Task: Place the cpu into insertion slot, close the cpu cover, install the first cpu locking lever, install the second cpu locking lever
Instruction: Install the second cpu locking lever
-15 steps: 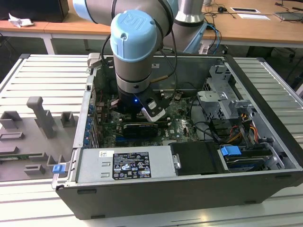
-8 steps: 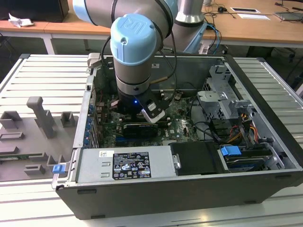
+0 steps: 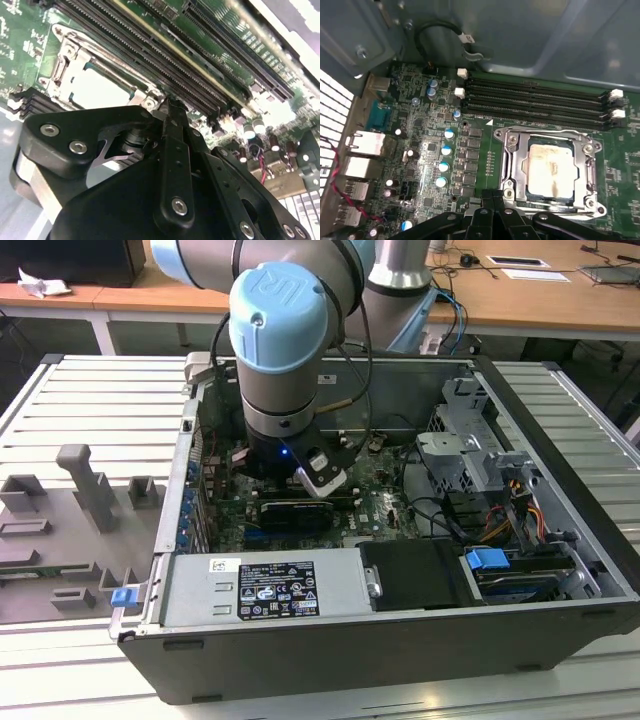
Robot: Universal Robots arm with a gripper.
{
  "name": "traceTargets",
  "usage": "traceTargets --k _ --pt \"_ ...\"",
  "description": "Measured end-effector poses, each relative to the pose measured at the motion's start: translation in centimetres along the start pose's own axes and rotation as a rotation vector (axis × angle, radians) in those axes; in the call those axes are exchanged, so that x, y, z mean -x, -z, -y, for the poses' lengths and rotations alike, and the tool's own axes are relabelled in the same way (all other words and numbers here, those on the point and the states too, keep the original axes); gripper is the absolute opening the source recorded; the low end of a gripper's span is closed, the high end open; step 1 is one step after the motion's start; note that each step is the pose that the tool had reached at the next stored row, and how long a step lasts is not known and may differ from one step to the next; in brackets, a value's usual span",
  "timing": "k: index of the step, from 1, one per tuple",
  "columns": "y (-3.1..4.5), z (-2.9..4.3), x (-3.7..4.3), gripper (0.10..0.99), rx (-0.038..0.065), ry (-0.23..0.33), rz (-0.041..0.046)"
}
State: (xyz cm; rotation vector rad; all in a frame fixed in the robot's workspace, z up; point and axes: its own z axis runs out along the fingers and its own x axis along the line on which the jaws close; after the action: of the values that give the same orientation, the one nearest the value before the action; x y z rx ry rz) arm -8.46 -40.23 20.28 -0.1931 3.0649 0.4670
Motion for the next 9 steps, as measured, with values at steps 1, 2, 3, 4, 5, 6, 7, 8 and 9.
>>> traceTargets --k 1,2,3,4,5,6,7,8,9 --pt "0.38 -0.12 0.02 0.106 0.000 0.000 0.0001" --pt "0.72 -0.22 0.04 0.106 0.000 0.000 0.0001" --pt "1.00 -0.31 0.05 0.106 0.000 0.000 0.0000" --pt "1.21 -0.37 0.07 0.106 0.000 0.000 0.0001" --pt "1.52 -0.47 0.08 0.106 0.000 0.000 0.0000" --pt "1.70 -0.52 0.09 0.106 0.000 0.000 0.0000" --pt "1.87 -0.57 0.10 0.106 0.000 0.000 0.0000" --pt "2.05 -0.63 0.11 0.106 0.000 0.000 0.0000" --pt "2.21 -0.68 0.12 0.106 0.001 0.000 0.0000"
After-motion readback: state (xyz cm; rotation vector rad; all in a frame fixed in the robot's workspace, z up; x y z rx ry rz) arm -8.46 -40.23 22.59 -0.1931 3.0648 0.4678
